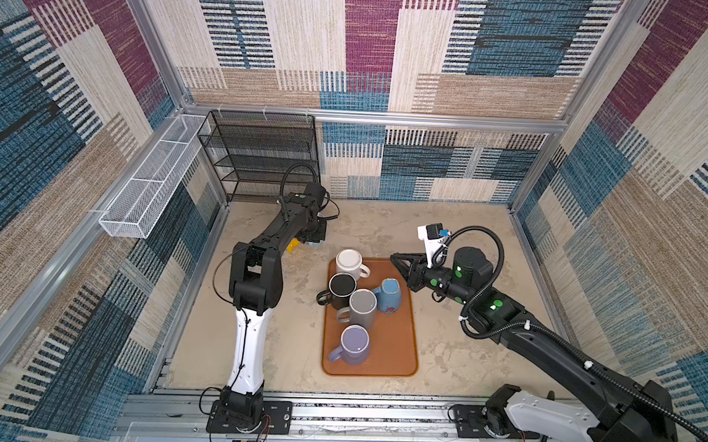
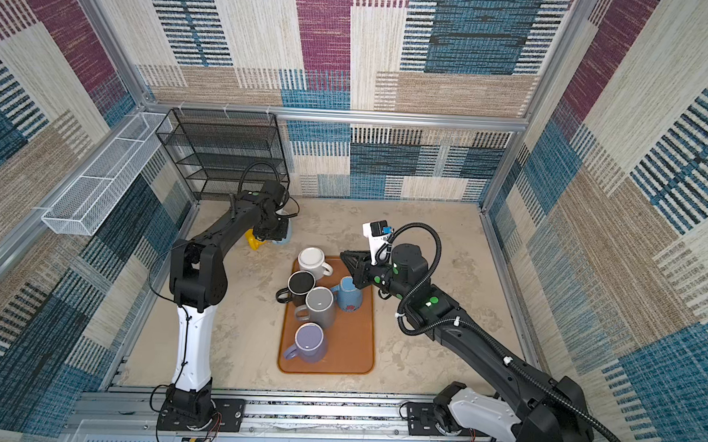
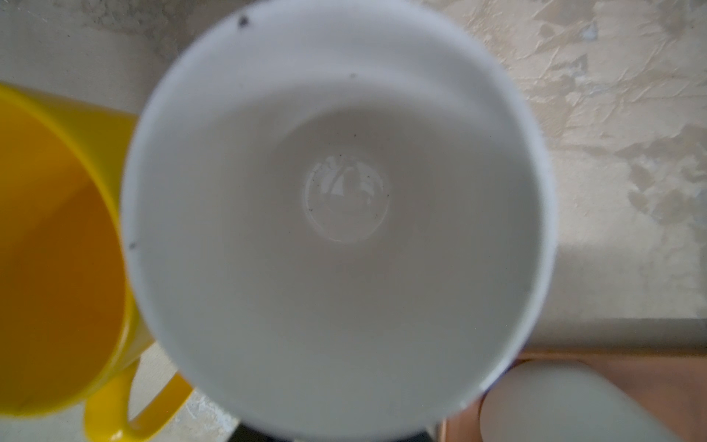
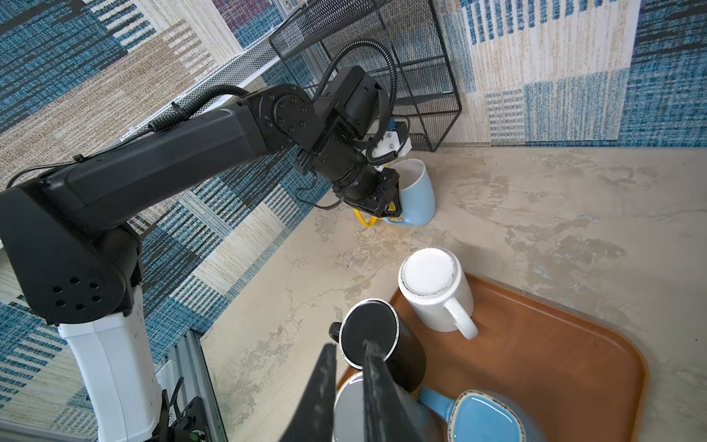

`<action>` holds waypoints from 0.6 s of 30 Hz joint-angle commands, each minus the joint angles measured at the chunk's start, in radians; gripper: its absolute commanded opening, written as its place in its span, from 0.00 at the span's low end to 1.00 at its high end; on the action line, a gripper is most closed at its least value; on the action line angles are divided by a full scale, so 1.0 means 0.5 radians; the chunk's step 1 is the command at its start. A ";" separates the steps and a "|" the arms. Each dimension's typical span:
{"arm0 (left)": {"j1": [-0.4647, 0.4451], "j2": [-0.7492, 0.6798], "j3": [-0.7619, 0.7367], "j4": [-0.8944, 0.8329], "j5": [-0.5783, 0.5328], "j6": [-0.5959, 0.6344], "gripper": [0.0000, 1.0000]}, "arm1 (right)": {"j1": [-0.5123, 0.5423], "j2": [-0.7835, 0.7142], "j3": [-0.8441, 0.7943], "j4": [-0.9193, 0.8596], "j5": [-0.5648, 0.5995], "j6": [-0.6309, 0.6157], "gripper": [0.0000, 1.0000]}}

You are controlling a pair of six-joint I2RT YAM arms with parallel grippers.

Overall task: Turn the mug right side up
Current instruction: 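Lower the light blue mug upright beside the yellow mug with the left gripper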

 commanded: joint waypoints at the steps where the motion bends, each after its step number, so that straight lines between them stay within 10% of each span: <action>1: 0.002 -0.012 0.002 -0.042 0.030 -0.016 0.40 | 0.001 -0.018 -0.008 0.026 0.014 -0.007 0.18; 18: -0.001 -0.209 -0.075 -0.052 0.050 0.004 0.50 | 0.001 -0.009 -0.022 0.015 0.034 -0.016 0.18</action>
